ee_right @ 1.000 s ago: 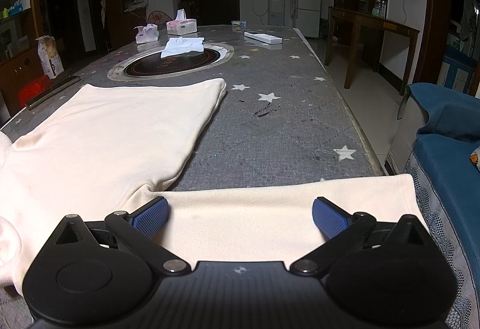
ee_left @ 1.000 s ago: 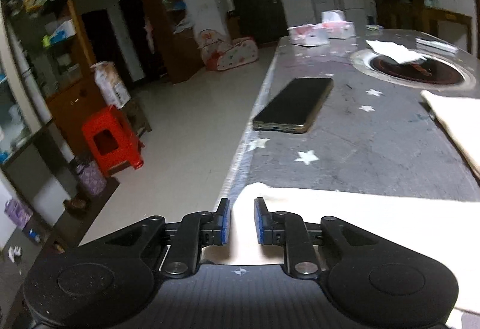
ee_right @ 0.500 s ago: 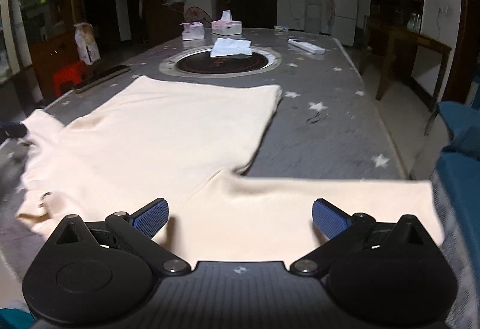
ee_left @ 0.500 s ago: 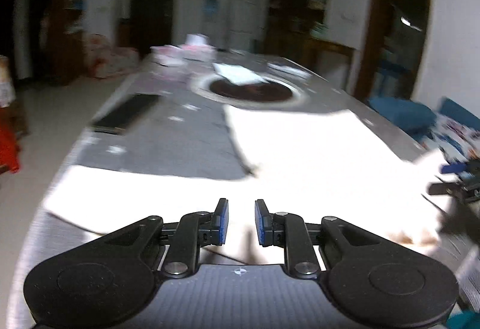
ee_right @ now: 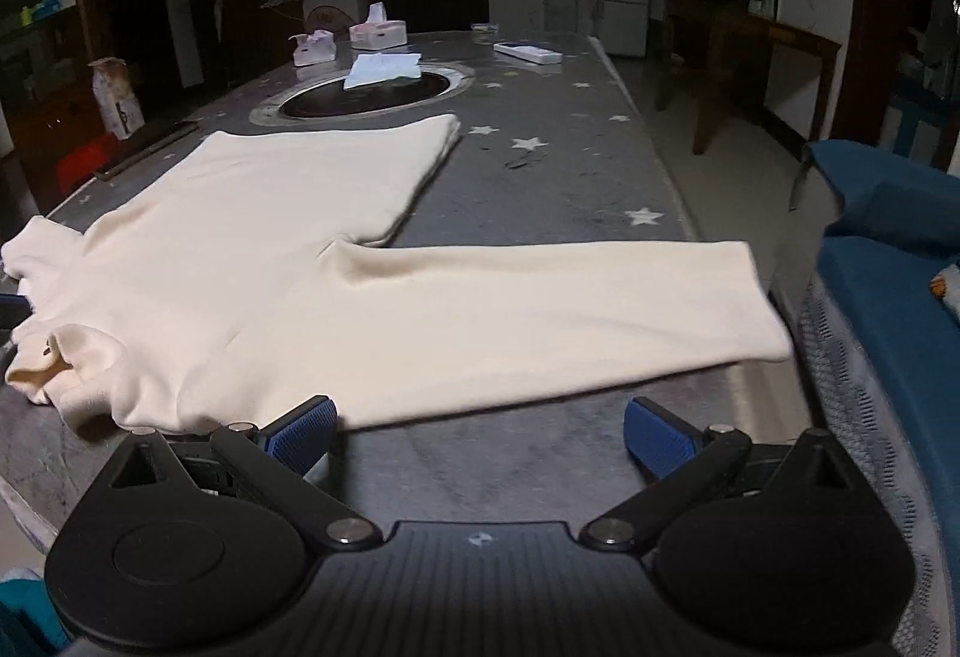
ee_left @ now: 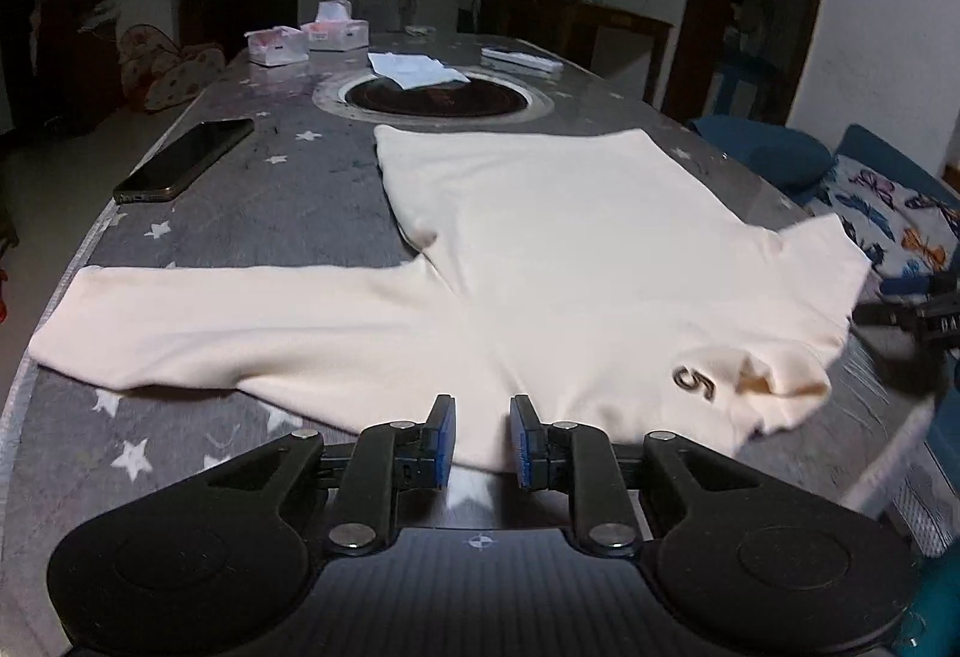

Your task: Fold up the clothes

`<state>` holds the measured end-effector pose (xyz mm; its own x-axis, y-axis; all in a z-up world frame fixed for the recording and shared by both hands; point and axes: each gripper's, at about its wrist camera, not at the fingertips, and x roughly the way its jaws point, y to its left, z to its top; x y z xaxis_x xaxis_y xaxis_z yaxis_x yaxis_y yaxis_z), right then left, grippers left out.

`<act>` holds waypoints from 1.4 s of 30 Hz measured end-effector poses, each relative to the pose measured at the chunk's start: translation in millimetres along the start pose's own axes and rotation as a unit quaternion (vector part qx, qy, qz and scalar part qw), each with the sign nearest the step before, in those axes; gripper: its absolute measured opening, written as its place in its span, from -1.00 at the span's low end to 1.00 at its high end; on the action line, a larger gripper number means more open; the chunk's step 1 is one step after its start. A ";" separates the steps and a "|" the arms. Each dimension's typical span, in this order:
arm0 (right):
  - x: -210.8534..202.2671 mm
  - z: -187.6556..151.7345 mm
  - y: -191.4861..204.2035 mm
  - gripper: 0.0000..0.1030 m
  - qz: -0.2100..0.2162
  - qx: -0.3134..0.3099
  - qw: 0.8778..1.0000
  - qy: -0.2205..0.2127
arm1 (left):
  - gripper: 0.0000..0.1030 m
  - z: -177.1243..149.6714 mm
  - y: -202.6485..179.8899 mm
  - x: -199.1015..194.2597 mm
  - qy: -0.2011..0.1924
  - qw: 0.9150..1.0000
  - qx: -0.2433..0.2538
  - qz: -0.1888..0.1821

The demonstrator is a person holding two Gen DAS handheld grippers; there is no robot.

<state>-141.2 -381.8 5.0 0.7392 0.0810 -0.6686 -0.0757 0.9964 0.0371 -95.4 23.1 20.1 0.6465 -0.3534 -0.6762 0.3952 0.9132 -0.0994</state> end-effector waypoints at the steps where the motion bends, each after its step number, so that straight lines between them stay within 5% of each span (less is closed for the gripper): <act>1: -2.2 2.1 -0.1 1.00 0.002 -0.004 1.000 -0.004 | -0.57 -0.5 0.1 -2.7 0.005 1.000 0.001 -0.004; 12: 9.2 38.8 52.8 1.00 0.077 -0.075 0.994 -0.031 | -0.53 17.8 22.2 -2.6 -0.042 0.998 -0.022 0.043; 21: 26.6 44.1 95.2 1.00 0.122 -0.118 0.985 -0.019 | -0.52 -0.6 31.4 -1.9 -0.007 0.998 -0.043 0.042; 26: 30.8 46.2 100.3 1.00 0.125 -0.122 0.984 -0.015 | -0.51 7.8 38.1 -6.0 -0.007 0.998 -0.051 0.041; 30: 33.0 49.8 101.4 1.00 0.122 -0.124 0.985 -0.017 | -0.51 28.5 55.0 8.1 -0.036 0.994 -0.071 0.068; 42: 42.5 53.2 95.0 1.00 0.109 -0.116 0.987 -0.010 | -0.43 29.5 102.4 17.6 -0.030 0.983 -0.099 0.154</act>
<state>-81.4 -282.5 19.7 0.7018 0.2954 -0.6483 -0.3836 0.9235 0.0055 -24.3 104.3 19.6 0.7552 -0.0602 -0.6527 0.0447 0.9982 -0.0403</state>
